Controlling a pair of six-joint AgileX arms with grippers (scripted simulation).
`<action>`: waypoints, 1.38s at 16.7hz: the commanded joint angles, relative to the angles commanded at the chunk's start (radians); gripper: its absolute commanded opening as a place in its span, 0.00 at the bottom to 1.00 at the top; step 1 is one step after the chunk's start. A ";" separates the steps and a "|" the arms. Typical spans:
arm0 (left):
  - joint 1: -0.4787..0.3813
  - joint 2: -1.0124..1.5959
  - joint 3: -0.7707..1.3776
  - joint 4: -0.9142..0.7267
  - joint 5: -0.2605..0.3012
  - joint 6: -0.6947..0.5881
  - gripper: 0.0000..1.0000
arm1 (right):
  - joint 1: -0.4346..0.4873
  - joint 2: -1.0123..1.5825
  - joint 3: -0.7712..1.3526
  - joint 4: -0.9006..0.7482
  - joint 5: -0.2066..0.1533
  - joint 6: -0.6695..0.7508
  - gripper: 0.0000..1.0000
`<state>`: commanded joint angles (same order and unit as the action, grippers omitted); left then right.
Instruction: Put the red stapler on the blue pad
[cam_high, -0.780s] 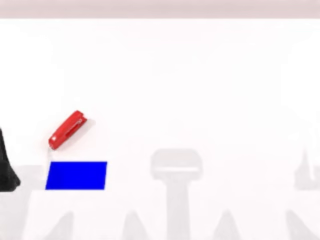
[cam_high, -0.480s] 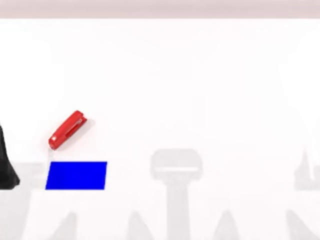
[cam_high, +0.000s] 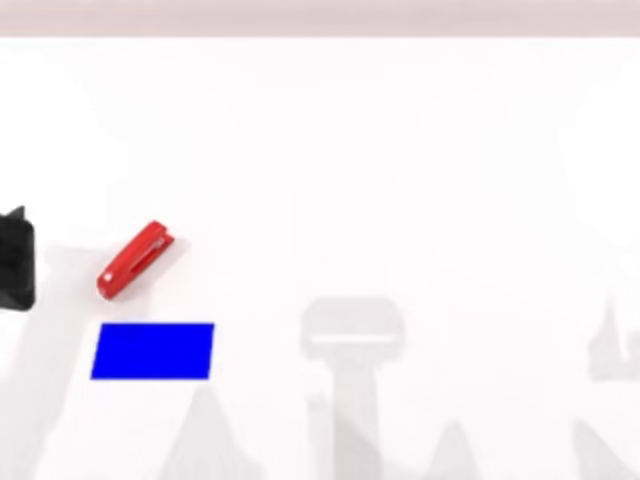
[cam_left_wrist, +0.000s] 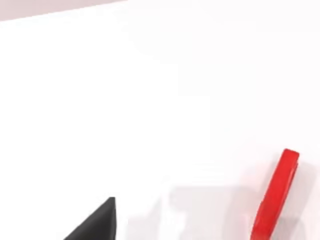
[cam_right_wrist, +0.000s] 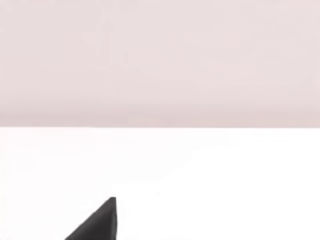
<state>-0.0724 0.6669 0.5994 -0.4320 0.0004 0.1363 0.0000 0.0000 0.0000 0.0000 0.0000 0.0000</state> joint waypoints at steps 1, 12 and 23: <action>-0.010 0.110 0.085 -0.063 -0.001 0.020 1.00 | 0.000 0.000 0.000 0.000 0.000 0.000 1.00; -0.110 1.152 0.914 -0.690 -0.006 0.214 1.00 | 0.000 0.000 0.000 0.000 0.000 0.000 1.00; -0.129 1.381 1.138 -0.825 -0.002 0.259 1.00 | 0.000 0.000 0.000 0.000 0.000 0.000 1.00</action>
<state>-0.2012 2.0481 1.7379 -1.2574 -0.0015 0.3952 0.0000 0.0000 0.0000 0.0000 0.0000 0.0000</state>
